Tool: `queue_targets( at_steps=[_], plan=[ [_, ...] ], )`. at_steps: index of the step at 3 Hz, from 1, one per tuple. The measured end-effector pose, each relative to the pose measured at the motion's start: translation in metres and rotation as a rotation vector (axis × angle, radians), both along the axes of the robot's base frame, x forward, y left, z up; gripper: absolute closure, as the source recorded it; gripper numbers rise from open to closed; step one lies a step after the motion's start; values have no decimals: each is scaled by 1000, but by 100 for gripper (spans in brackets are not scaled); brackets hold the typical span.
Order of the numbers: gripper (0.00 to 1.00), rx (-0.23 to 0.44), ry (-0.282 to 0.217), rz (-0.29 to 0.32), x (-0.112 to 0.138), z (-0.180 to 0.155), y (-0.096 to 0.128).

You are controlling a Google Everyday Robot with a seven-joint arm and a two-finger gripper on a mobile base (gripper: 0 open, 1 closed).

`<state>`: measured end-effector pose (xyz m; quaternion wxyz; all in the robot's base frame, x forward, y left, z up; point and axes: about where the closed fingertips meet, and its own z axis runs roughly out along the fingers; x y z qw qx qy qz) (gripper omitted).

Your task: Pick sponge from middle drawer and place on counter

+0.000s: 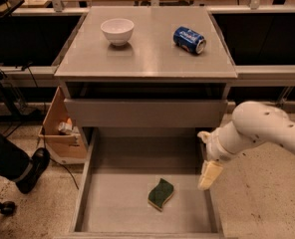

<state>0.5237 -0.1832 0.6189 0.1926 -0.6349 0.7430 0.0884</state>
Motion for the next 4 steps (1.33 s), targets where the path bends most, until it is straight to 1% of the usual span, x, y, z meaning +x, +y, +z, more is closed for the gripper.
queue_targets(
  at_steps=[1, 2, 3, 4],
  plan=[
    [0, 21, 24, -23, 4, -81, -10],
    [0, 57, 67, -42, 0, -154, -3],
    [0, 64, 68, -43, 1, -158, -2],
    [0, 108, 76, -55, 3, -185, 7]
  ],
)
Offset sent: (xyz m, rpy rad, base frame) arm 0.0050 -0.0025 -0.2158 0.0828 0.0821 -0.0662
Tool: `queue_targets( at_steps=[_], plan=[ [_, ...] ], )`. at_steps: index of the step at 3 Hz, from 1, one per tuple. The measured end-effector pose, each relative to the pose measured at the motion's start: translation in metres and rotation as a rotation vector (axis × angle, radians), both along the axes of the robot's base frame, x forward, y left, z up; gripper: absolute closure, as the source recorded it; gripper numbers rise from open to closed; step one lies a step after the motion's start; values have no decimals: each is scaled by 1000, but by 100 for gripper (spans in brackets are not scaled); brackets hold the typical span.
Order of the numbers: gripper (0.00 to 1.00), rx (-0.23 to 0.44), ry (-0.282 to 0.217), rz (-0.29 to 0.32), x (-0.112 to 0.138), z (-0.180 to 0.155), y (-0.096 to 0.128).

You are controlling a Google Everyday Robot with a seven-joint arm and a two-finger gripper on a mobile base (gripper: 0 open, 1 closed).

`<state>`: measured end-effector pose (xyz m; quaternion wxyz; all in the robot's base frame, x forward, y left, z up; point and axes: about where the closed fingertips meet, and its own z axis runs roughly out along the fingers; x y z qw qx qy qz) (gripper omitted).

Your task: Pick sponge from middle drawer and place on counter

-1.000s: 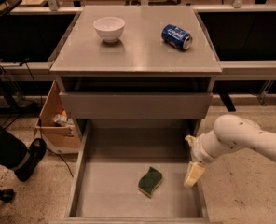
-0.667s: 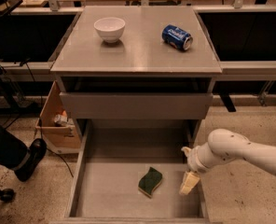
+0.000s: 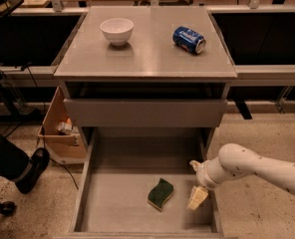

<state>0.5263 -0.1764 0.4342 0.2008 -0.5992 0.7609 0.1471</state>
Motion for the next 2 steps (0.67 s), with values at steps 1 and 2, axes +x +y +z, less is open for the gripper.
queue_targets(
  at_steps=[1, 2],
  plan=[
    [0, 71, 7, -1, 10, -25, 24],
    [0, 135, 19, 3, 18, -39, 51]
  ],
)
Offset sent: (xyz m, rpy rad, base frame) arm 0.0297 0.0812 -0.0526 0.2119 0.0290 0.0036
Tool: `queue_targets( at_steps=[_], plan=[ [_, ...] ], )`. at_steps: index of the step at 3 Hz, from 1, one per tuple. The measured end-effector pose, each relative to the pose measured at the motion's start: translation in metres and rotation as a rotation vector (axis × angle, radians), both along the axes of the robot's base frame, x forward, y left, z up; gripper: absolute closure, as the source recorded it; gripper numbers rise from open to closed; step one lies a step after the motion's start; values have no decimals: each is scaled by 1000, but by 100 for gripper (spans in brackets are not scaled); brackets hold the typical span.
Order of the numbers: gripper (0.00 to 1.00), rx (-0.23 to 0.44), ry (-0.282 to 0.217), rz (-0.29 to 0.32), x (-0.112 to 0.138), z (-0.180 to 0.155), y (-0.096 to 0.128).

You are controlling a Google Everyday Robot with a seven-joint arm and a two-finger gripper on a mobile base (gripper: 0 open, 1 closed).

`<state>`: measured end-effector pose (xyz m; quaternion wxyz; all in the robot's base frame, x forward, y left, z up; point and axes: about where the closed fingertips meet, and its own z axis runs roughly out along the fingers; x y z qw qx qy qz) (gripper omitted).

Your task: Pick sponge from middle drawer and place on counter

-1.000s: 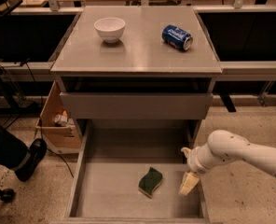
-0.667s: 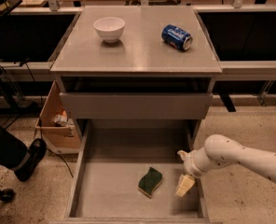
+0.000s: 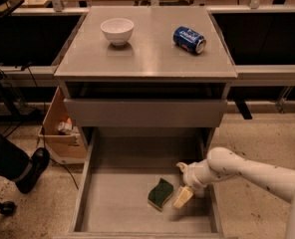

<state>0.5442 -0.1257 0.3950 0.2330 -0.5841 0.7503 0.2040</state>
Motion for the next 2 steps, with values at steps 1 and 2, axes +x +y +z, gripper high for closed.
queue_targets(
  at_steps=[1, 2],
  plan=[
    [0, 57, 23, -1, 0, -13, 23],
    [0, 96, 63, -11, -1, -33, 38]
  ],
)
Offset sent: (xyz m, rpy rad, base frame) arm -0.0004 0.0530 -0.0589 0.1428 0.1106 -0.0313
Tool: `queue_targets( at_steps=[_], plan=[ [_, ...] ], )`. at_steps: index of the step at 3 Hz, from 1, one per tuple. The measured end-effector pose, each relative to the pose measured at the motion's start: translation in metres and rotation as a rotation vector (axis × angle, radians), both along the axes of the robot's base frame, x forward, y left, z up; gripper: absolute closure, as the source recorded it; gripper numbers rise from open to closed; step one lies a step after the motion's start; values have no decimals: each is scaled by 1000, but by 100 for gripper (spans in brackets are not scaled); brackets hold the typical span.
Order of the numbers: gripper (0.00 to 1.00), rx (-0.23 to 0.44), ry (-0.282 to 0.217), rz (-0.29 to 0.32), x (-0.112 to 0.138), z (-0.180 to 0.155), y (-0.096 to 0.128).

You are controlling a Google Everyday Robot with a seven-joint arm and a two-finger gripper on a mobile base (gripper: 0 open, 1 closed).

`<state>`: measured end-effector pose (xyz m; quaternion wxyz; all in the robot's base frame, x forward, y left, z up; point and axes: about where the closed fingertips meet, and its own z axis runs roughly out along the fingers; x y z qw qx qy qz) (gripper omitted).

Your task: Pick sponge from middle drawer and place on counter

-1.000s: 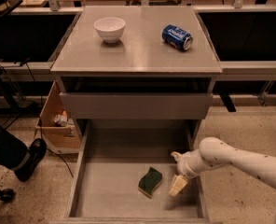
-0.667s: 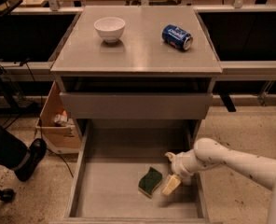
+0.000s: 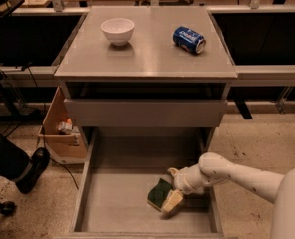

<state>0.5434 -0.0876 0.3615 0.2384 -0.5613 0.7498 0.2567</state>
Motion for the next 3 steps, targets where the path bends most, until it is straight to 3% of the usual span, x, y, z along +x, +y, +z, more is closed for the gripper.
queue_targets(
  at_steps=[1, 3],
  plan=[
    [18, 28, 25, -6, -1, -12, 11],
    [65, 30, 9, -4, -4, 5, 15]
  ],
)
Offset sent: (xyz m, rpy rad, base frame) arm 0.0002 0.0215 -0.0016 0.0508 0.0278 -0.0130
